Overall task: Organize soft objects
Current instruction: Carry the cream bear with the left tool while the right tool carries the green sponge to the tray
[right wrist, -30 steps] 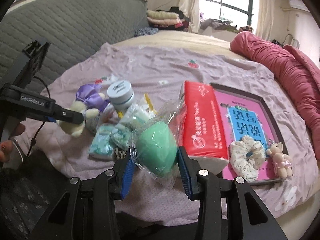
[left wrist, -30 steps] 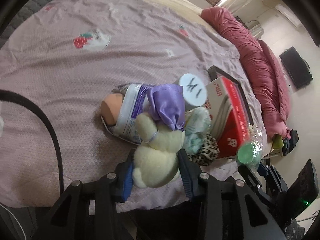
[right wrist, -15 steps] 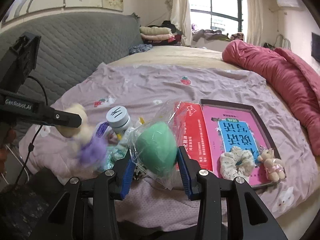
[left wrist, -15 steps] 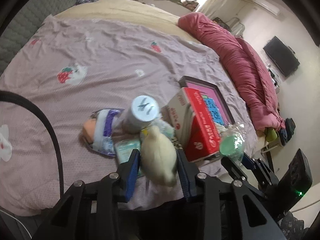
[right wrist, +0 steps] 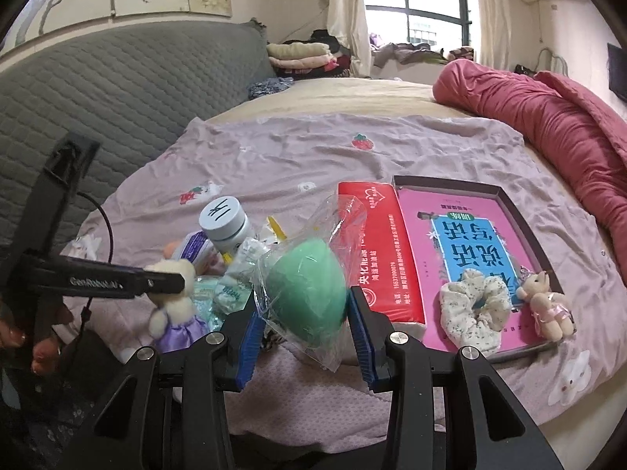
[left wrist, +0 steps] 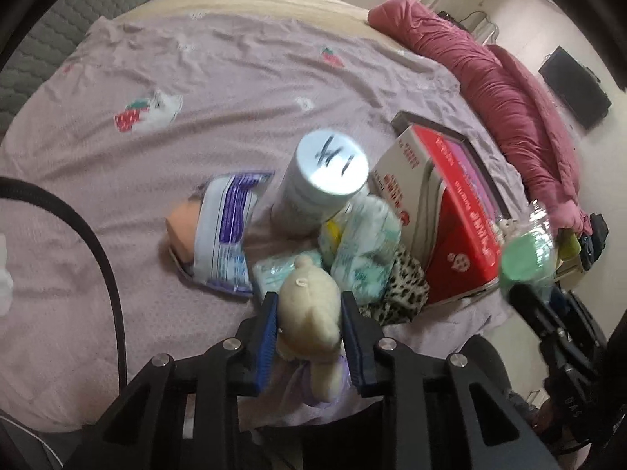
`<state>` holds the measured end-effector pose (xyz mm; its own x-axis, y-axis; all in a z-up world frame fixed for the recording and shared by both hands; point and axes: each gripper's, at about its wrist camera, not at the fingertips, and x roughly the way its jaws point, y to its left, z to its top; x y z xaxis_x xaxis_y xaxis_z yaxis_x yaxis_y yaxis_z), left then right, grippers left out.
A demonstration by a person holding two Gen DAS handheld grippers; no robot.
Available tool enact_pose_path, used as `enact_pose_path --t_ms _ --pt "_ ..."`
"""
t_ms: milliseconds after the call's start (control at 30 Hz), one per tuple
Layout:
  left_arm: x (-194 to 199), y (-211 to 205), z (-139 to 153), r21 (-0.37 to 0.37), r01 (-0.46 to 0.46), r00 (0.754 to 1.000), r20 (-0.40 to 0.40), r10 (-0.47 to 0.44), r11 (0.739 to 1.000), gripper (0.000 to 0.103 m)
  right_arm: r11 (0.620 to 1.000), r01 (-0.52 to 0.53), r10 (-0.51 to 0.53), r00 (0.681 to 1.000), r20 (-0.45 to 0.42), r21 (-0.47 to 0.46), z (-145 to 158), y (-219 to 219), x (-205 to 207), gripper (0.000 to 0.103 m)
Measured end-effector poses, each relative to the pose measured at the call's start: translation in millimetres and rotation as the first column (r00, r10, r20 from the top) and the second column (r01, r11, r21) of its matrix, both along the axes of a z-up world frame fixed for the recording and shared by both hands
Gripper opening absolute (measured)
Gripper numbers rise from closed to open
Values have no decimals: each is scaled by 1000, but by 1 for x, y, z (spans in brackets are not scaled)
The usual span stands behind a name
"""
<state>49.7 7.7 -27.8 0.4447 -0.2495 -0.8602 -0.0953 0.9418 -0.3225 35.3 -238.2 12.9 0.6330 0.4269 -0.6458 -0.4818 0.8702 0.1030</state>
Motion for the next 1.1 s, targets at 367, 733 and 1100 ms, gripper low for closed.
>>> enact_pose_path --t_ms 367,733,1100 --pt "1 -34 68 -6 75 990 118 -74 997 31 997 76 -78 995 65 33 28 -31 6 42" --pt "39 -111 128 16 179 961 213 -178 984 31 969 244 -245 960 136 25 54 -113 25 42" --pt "82 -202 135 29 309 925 224 -307 951 31 949 314 -314 941 126 26 50 -173 34 42"
